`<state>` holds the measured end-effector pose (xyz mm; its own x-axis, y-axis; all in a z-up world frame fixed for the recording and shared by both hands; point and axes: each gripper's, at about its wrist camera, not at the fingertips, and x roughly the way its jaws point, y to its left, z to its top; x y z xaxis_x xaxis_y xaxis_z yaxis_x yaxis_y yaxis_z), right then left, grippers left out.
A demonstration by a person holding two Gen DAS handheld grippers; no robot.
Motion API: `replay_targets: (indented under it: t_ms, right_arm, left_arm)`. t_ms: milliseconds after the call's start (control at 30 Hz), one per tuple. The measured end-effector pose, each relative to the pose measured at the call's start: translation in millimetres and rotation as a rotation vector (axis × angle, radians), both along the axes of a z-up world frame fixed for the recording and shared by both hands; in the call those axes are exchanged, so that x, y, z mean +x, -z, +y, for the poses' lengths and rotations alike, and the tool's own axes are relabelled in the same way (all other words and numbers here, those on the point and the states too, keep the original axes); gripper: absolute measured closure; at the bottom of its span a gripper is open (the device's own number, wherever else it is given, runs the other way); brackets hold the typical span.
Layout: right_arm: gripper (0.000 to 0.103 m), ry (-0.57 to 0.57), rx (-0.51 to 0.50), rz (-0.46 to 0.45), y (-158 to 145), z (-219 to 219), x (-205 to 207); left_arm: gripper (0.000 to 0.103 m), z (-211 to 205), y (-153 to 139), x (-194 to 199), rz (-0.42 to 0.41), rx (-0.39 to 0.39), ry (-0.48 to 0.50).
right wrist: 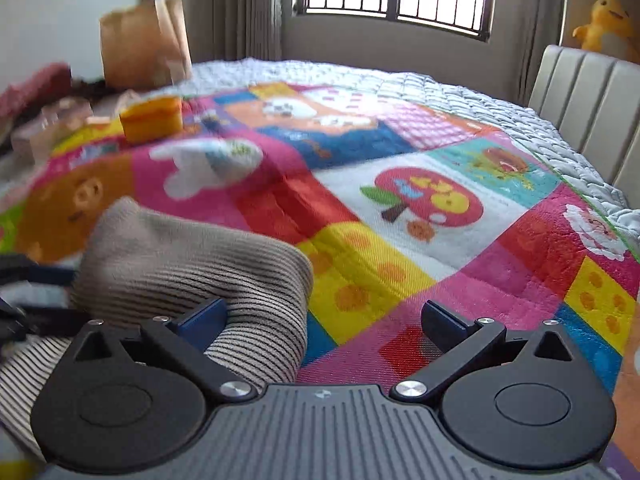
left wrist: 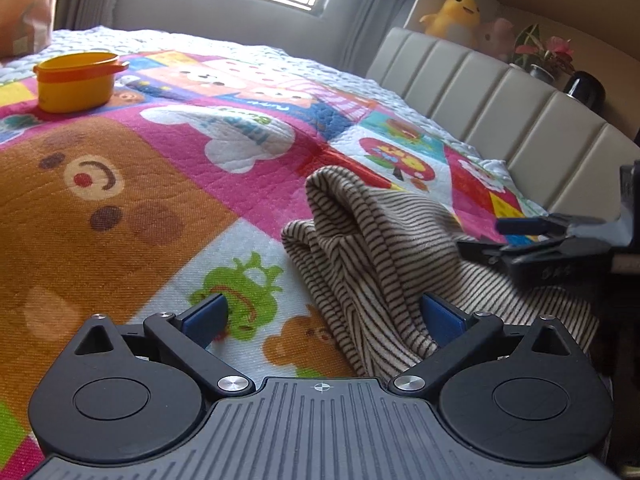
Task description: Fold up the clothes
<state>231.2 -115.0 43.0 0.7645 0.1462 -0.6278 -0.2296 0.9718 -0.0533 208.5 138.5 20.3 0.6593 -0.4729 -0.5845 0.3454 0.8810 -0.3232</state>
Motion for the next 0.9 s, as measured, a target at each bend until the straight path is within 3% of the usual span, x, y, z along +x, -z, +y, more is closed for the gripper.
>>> replay_targets:
  t_ms: [100, 267, 467, 567, 733, 833, 900]
  right_arm:
    - [0.0, 0.052, 0.033, -0.025, 4, 0, -6]
    - [0.0, 0.044, 0.069, -0.021, -5, -8, -23]
    - [0.0, -0.068, 0.347, -0.01, -20, -35, -77]
    - [0.0, -0.071, 0.182, 0.028, 2, -17, -92]
    - [0.0, -0.009, 0.239, -0.031, 24, -14, -105]
    - [0.0, 0.003, 0.228, -0.059, 26, -11, -110]
    - [0.0, 0.005, 0.213, -0.074, 26, -9, -111]
  left_arm:
    - [0.0, -1, 0, 2, -0.003, 0.007, 0.004]
    - [0.0, -1, -1, 3, -0.006, 0.009, 0.003]
    - [0.0, 0, -1, 3, -0.003, 0.001, -0.004]
    - [0.0, -1, -1, 3, -0.002, -0.006, -0.004]
    - [0.0, -4, -10, -6, -0.015, 0.022, -0.046]
    - [0.0, -7, -33, -18, -0.075, 0.052, -0.084]
    - [0.0, -8, -55, -26, -0.127, 0.001, -0.061]
